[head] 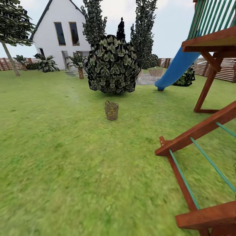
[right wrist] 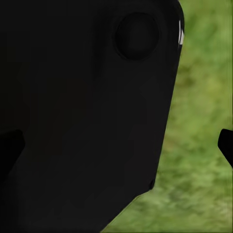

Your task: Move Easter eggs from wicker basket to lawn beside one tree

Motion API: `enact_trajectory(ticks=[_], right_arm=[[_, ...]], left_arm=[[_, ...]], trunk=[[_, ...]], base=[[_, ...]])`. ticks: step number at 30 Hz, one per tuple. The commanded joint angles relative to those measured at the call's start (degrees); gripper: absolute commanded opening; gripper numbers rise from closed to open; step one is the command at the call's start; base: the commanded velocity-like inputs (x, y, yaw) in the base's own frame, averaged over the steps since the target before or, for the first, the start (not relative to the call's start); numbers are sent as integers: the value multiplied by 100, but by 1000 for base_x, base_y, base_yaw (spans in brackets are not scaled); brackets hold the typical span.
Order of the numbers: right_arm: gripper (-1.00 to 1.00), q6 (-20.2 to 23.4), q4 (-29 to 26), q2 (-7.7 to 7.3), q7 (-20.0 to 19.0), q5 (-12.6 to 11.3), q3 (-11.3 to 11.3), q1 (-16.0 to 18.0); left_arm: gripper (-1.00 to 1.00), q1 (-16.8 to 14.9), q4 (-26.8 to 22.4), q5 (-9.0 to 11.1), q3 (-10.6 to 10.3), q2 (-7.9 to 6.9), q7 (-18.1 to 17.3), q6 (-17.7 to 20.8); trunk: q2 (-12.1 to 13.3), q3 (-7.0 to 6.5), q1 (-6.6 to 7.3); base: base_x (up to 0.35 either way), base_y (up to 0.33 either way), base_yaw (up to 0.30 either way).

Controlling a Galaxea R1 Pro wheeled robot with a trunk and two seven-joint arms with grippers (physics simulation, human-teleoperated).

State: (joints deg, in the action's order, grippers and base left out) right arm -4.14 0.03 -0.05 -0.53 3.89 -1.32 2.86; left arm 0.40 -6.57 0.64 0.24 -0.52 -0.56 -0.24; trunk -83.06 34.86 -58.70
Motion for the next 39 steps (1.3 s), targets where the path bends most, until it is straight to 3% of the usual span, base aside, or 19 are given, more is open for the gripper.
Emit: enact_trajectory(ticks=[1,20,39], right_arm=[[100,-17,6,1,0,39,-8,4],[100,-16,6,5,0,41,-8,4],[100,-16,6,13,0,41,-8,4]], left_arm=[[100,4,-11,7,2,0,-6,-2],[100,4,-11,7,2,0,-6,-2],[100,4,-11,7,2,8,-6,-2]], trunk=[[-2,4,-2],[-2,4,-2],[-2,4,-2]], base=[[243,205,-251],[243,210,-233],[265,182,-12]])
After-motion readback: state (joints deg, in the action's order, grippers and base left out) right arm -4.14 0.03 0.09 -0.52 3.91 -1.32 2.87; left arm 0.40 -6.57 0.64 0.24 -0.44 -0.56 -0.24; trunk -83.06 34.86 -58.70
